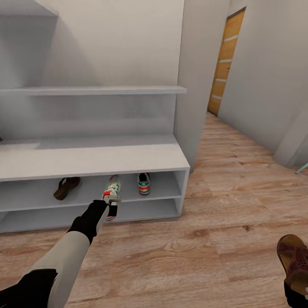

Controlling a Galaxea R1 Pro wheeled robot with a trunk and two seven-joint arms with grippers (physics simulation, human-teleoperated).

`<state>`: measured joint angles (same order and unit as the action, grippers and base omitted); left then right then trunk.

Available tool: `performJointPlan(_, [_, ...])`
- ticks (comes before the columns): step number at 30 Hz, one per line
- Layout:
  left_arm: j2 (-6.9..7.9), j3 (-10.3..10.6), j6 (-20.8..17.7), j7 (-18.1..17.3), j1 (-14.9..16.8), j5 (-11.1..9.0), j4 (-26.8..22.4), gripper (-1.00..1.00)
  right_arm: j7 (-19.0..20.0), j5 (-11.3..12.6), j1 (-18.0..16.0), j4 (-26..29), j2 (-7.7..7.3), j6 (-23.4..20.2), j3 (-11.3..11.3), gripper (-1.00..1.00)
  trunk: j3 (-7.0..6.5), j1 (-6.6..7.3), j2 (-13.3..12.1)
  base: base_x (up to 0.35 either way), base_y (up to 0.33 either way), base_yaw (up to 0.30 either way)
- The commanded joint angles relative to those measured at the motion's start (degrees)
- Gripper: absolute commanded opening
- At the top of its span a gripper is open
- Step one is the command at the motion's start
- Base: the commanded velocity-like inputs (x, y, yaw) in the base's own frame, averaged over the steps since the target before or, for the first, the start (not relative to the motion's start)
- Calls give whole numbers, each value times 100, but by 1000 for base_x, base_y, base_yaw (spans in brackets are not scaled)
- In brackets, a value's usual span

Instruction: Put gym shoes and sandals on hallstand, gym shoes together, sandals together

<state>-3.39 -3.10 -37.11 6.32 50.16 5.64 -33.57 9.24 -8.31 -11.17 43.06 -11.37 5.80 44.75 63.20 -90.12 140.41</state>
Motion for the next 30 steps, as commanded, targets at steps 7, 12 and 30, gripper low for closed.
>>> performJointPlan(7, [-4,-33,-25,-24,3,60,-9,-100,43,-57,-8,4,3,26,41,-100,5,-1,2,266,-169,0])
performJointPlan(12, [-4,-37,-14,-29,-3,60,-8,-100,43,-57,-8,9,3,27,43,-100,5,-1,2,100,-31,0])
performJointPlan(30, [4,-33,22,-34,0,60,8,-100,43,-57,-8,10,-6,27,51,-100,5,-1,2,71,-2,0])
